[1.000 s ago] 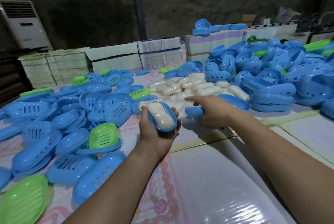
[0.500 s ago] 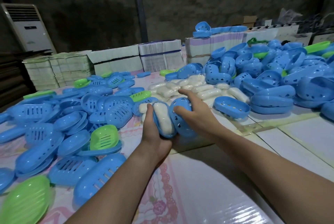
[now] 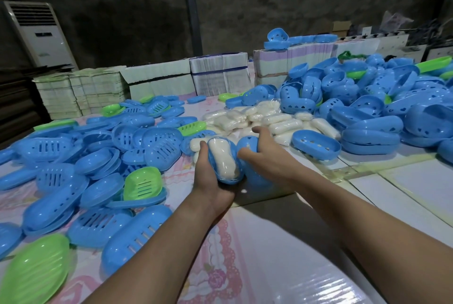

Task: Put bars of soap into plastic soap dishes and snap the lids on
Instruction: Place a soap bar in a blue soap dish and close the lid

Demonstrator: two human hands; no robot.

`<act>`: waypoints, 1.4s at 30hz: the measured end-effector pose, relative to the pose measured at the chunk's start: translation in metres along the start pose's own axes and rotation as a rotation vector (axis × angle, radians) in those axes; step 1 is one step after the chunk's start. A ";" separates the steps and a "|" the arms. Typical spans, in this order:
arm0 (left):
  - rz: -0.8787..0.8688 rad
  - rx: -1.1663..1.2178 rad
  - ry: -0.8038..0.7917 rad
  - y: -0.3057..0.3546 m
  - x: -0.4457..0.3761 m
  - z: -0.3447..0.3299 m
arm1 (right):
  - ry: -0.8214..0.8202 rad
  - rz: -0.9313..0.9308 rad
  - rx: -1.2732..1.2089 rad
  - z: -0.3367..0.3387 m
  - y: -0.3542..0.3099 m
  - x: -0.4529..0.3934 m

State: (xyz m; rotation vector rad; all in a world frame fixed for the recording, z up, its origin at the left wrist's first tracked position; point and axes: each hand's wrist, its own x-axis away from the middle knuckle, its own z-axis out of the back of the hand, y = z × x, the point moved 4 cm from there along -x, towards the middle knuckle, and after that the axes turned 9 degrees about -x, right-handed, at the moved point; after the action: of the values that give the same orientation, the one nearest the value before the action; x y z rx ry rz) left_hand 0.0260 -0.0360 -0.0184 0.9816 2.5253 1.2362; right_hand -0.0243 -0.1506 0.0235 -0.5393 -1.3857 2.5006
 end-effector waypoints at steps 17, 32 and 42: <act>-0.005 -0.231 -0.063 0.001 0.004 -0.019 | 0.041 0.205 -0.125 0.008 -0.026 0.002; -0.058 -0.293 0.053 0.003 0.004 -0.020 | 0.059 0.111 -0.185 0.001 -0.023 0.006; -0.045 -0.246 0.038 0.005 0.005 -0.020 | -0.125 0.047 -0.244 -0.007 -0.017 0.009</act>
State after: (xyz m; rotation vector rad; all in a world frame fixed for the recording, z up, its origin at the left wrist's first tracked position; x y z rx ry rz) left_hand 0.0164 -0.0433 -0.0009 0.8470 2.3347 1.5205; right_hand -0.0288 -0.1332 0.0333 -0.4724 -1.7587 2.4535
